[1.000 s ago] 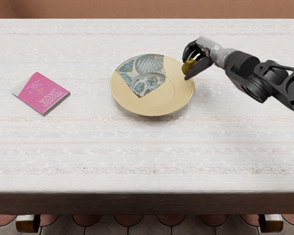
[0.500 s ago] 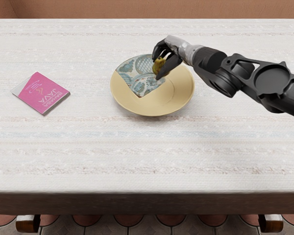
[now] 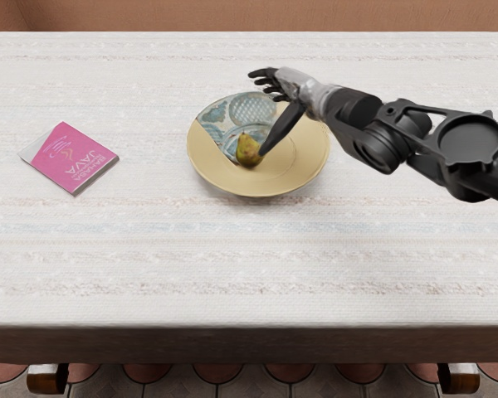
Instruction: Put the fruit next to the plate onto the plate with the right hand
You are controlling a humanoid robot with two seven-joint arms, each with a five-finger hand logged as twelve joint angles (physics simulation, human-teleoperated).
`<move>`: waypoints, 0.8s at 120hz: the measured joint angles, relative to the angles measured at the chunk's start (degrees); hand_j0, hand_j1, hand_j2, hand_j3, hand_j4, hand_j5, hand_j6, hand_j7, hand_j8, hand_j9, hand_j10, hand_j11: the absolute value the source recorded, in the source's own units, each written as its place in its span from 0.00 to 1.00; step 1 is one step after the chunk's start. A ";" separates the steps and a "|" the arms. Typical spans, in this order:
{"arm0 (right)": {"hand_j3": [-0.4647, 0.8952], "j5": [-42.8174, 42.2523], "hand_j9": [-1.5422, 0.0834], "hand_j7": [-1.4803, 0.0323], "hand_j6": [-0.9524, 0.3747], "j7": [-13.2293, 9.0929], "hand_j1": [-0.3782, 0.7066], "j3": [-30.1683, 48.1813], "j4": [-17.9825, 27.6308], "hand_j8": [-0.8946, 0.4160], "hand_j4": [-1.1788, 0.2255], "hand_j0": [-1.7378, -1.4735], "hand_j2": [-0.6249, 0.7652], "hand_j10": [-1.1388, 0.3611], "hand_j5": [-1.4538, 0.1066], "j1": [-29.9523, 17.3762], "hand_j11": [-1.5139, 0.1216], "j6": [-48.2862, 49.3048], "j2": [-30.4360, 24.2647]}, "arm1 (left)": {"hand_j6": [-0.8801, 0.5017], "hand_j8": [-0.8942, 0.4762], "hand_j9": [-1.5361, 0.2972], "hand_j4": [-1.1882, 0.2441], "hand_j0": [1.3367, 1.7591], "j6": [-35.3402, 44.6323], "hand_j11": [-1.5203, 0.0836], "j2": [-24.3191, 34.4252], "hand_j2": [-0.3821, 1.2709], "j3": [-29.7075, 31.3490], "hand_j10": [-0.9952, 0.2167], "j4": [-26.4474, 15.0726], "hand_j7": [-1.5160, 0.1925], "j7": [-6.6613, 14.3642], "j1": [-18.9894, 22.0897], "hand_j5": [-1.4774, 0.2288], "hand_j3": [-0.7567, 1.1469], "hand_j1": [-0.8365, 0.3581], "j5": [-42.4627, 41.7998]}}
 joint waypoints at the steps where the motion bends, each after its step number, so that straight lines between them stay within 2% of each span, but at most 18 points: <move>1: 0.34 0.26 0.84 0.87 0.65 0.02 0.11 0.07 0.74 0.63 0.75 0.30 0.49 0.71 0.82 -0.09 0.82 0.46 -0.65 | 0.62 0.64 0.82 0.82 0.76 0.00 0.93 0.00 0.23 0.00 0.80 0.00 0.87 0.00 0.00 0.85 0.40 0.97 0.00; 20: 0.34 7.83 0.90 0.93 0.68 -0.19 0.07 3.40 12.90 0.66 0.80 0.30 0.47 0.74 0.88 -1.47 0.88 17.42 -10.87 | 0.62 0.64 0.82 0.82 0.76 0.00 0.93 0.00 0.23 0.00 0.80 0.00 0.87 0.00 0.00 0.85 0.40 0.97 0.00; 32: 0.34 14.64 0.92 0.95 0.70 -0.27 0.05 4.24 16.79 0.67 0.81 0.30 0.46 0.75 0.90 -2.06 0.89 31.31 -19.27 | 0.62 0.64 0.82 0.82 0.76 0.00 0.93 0.00 0.23 0.00 0.80 0.00 0.87 0.00 0.00 0.85 0.40 0.97 0.00; 53: 0.34 22.06 0.94 0.97 0.71 -0.41 0.04 4.42 18.62 0.68 0.83 0.30 0.46 0.75 0.92 -4.04 0.91 39.37 -29.80 | 0.62 0.64 0.82 0.82 0.76 0.00 0.93 0.00 0.23 0.00 0.80 0.00 0.87 0.00 0.00 0.85 0.40 0.97 0.00; 96: 0.34 25.03 0.95 0.98 0.72 -0.47 0.03 3.96 18.75 0.68 0.84 0.30 0.45 0.76 0.93 -7.56 0.92 41.16 -42.75 | 0.62 0.64 0.82 0.82 0.76 0.00 0.93 0.00 0.23 0.00 0.80 0.00 0.87 0.00 1.05 0.85 0.40 0.97 -0.04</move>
